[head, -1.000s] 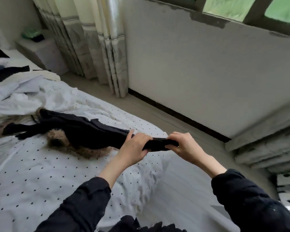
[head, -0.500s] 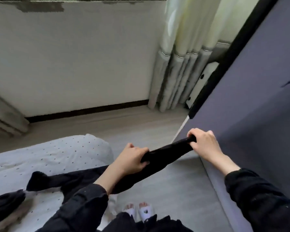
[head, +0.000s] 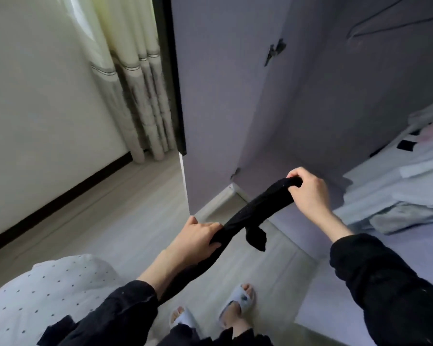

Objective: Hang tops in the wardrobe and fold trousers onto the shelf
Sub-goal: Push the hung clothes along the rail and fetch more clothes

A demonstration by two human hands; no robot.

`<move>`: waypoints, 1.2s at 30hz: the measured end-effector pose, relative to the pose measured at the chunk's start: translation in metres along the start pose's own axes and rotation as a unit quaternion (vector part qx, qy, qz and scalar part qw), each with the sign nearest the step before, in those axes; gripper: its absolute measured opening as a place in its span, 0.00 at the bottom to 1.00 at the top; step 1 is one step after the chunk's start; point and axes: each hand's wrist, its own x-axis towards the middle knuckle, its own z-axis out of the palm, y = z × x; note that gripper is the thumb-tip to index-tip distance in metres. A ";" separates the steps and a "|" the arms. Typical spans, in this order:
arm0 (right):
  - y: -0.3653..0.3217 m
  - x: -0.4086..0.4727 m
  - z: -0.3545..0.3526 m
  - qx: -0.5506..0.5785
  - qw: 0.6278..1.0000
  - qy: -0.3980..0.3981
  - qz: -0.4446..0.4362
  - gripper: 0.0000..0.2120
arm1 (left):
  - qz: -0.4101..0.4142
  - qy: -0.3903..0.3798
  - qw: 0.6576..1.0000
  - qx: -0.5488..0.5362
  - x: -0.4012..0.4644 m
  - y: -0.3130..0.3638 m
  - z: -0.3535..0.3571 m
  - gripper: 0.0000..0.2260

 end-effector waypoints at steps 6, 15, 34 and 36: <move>0.061 0.040 -0.048 -0.005 0.997 0.043 0.068 0.12 | 0.005 0.068 0.994 0.087 0.064 0.001 -0.021 0.05; 0.135 0.104 -0.104 -0.009 0.996 0.023 0.081 0.11 | 0.059 0.133 0.985 0.093 0.184 0.036 -0.062 0.11; 0.135 0.186 -0.120 0.207 0.962 -0.107 0.144 0.04 | 0.001 -0.085 0.911 -0.404 0.419 0.155 -0.142 0.06; 0.129 0.184 -0.116 0.238 0.953 -0.123 0.138 0.05 | 0.005 -0.106 0.900 -0.423 0.425 0.167 -0.146 0.04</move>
